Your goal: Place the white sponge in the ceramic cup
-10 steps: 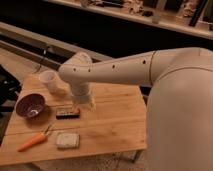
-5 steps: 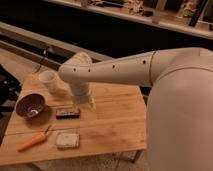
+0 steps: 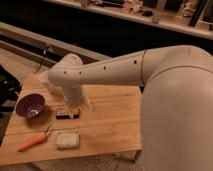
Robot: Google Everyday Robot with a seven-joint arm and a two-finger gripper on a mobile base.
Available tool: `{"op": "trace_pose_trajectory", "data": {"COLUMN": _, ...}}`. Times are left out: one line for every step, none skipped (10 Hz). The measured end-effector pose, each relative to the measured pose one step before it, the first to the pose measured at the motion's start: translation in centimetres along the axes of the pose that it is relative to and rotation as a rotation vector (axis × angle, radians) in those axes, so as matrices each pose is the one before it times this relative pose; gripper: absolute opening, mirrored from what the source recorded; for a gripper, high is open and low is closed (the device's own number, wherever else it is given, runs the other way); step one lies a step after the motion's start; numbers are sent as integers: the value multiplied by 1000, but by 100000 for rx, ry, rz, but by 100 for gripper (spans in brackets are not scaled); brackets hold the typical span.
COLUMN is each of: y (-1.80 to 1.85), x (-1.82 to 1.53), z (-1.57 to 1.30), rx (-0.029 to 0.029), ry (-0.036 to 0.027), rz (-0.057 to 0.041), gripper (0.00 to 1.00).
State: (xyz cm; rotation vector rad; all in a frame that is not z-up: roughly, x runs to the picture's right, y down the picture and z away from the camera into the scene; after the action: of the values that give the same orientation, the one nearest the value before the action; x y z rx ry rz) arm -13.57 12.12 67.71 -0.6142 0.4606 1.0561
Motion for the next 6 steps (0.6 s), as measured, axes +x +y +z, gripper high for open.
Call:
{"op": "trace_pose_trajectory", "data": {"y": 928, "x": -42, "z": -266, "rx": -867, "ry": -1336, "rz": -6227, "gripper": 65}}
{"op": "trace_pose_trajectory", "data": {"y": 1093, "x": -279, "z": -323, "rx": -1732, "ry": -2538, "rz": -6806, "gripper": 65}}
{"op": "trace_pose_trajectory", "data": {"y": 1053, "x": -79, "z": -383, "rx": -2264, "ry": -3391, "rz": -9991, "gripper": 65}}
{"op": "trace_pose_trajectory", "data": {"y": 375, "x": 50, "z": -206, "rx": -988, "ry": -1801, "rz": -5346, "gripper": 65}}
{"op": "trace_pose_trajectory", "data": {"y": 1031, "x": 172, "z": -257, "rx": -3066, "ry": -3839, "rz": -10576, "gripper": 65}}
{"op": "trace_pose_trajectory", "data": {"y": 591, "x": 221, "z": -74, "rx": -1898, "ry": -1823, "rz": -5593, "gripper": 65}}
